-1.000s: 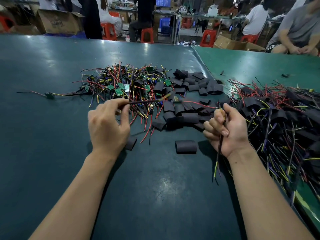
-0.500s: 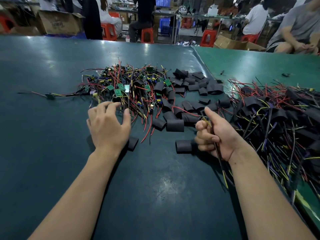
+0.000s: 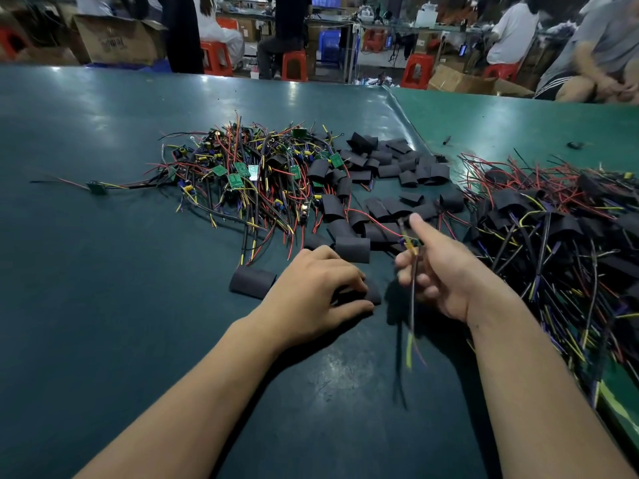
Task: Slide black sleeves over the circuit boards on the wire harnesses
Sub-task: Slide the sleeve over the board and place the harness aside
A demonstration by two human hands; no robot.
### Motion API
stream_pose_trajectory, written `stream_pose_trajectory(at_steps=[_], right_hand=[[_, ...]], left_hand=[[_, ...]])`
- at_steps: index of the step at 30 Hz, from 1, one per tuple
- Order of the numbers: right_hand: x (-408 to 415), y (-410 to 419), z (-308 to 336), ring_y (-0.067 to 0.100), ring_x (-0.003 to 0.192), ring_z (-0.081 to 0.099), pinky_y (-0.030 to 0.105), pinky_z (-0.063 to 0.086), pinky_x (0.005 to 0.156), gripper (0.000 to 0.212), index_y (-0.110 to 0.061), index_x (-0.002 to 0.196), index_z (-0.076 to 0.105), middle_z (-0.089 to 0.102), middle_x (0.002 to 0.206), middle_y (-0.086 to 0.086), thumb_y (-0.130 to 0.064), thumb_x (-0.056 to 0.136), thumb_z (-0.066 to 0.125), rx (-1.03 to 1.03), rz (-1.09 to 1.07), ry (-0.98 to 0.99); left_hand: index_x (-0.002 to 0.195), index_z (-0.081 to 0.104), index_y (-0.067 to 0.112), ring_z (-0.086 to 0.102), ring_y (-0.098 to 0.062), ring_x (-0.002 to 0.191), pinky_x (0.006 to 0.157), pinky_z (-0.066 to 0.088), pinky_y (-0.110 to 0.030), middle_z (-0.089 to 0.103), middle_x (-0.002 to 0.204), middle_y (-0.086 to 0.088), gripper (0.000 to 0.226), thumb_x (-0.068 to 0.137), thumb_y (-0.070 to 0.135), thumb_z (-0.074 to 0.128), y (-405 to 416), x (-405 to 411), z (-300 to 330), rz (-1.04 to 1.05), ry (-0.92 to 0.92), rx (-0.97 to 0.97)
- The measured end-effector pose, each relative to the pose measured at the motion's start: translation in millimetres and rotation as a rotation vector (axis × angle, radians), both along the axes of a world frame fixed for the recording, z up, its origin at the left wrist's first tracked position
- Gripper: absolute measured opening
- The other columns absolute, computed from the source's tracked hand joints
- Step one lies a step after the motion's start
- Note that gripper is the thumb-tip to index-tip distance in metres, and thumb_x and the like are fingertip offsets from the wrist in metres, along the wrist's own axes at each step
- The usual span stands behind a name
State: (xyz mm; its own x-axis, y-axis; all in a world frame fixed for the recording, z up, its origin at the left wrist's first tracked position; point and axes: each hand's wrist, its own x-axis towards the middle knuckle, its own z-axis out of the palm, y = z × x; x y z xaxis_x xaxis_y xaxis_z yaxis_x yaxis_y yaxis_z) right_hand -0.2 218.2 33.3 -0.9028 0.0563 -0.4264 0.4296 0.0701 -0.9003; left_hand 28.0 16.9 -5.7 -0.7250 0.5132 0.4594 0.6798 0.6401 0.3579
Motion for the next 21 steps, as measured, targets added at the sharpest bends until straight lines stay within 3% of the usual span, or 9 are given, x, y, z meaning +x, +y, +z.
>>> stream_pose_trajectory(at_steps=[2, 5, 8, 11, 13, 16, 19, 21], right_hand=[[-2, 4, 0, 0.008, 0.03, 0.041, 0.016, 0.03, 0.03, 0.049, -0.01, 0.075, 0.056, 0.062, 0.047, 0.009, -0.054, 0.095, 0.052, -0.006, -0.164, 0.061], [-4, 4, -2, 0.011, 0.032, 0.046, 0.019, 0.038, 0.034, 0.05, -0.011, 0.075, 0.058, 0.065, 0.051, 0.009, -0.051, 0.1, 0.042, 0.06, -0.156, 0.051], [-2, -4, -4, 0.013, 0.036, 0.036, 0.023, 0.031, 0.043, 0.051, -0.015, 0.064, 0.053, 0.047, 0.04, -0.002, -0.047, 0.102, 0.038, 0.121, -0.103, 0.155], [1, -9, 2, 0.014, 0.038, 0.024, 0.021, 0.024, 0.041, 0.057, -0.018, 0.052, 0.036, 0.028, 0.041, -0.004, -0.047, 0.101, 0.044, 0.05, -0.142, 0.411], [2, -5, 5, 0.015, 0.039, 0.022, 0.021, 0.023, 0.04, 0.062, -0.018, 0.049, 0.03, 0.024, 0.042, -0.002, -0.048, 0.101, 0.044, -0.005, -0.14, 0.469], [3, -1, 7, 0.017, 0.035, 0.026, 0.022, 0.029, 0.037, 0.074, -0.014, 0.044, 0.042, 0.027, 0.038, 0.0, -0.064, 0.098, 0.032, -0.05, -0.047, 0.191], [2, 3, 6, 0.011, 0.031, 0.023, 0.019, 0.027, 0.031, 0.078, 0.0, 0.076, 0.066, 0.026, 0.037, -0.003, -0.063, 0.099, 0.026, -0.147, -0.001, -0.068], [-1, 3, 3, 0.008, 0.029, 0.023, 0.017, 0.025, 0.029, 0.068, 0.004, 0.093, 0.062, 0.027, 0.036, -0.004, -0.055, 0.103, 0.028, -0.15, -0.03, -0.077]], left_hand=[[0.09, 0.072, 0.016, 0.06, -0.025, 0.09, 0.081, 0.045, -0.045, 0.073, 0.094, 0.004, 0.022, 0.078, 0.035, 0.075, -1, 1, 0, 0.024, 0.025, 0.044], [0.092, 0.073, 0.017, 0.061, -0.022, 0.084, 0.079, 0.048, -0.038, 0.07, 0.085, 0.004, 0.021, 0.074, 0.027, 0.076, -5, 2, 2, 0.131, 0.053, 0.197], [0.096, 0.071, 0.018, 0.064, -0.017, 0.086, 0.081, 0.051, -0.039, 0.07, 0.088, 0.007, 0.023, 0.075, 0.025, 0.075, -10, 2, 3, 0.222, -0.008, 0.388], [0.097, 0.068, 0.019, 0.067, -0.008, 0.088, 0.083, 0.054, -0.035, 0.072, 0.091, 0.01, 0.023, 0.077, 0.018, 0.078, -13, -2, 3, 0.293, -0.061, 0.586], [0.097, 0.066, 0.02, 0.068, -0.008, 0.088, 0.083, 0.056, -0.035, 0.071, 0.091, 0.011, 0.024, 0.077, 0.014, 0.078, -15, -5, 3, 0.342, -0.067, 0.718], [0.097, 0.063, 0.024, 0.069, -0.01, 0.09, 0.083, 0.056, -0.034, 0.07, 0.092, 0.013, 0.028, 0.076, 0.014, 0.077, -17, -7, 2, 0.36, -0.058, 0.787], [0.095, 0.062, 0.029, 0.069, -0.01, 0.09, 0.083, 0.056, -0.032, 0.07, 0.092, 0.016, 0.028, 0.077, 0.013, 0.076, -17, -8, 1, 0.348, -0.039, 0.802], [0.095, 0.062, 0.029, 0.069, -0.009, 0.09, 0.084, 0.056, -0.031, 0.07, 0.092, 0.015, 0.029, 0.078, 0.01, 0.076, -16, -8, 1, 0.341, -0.037, 0.816]])
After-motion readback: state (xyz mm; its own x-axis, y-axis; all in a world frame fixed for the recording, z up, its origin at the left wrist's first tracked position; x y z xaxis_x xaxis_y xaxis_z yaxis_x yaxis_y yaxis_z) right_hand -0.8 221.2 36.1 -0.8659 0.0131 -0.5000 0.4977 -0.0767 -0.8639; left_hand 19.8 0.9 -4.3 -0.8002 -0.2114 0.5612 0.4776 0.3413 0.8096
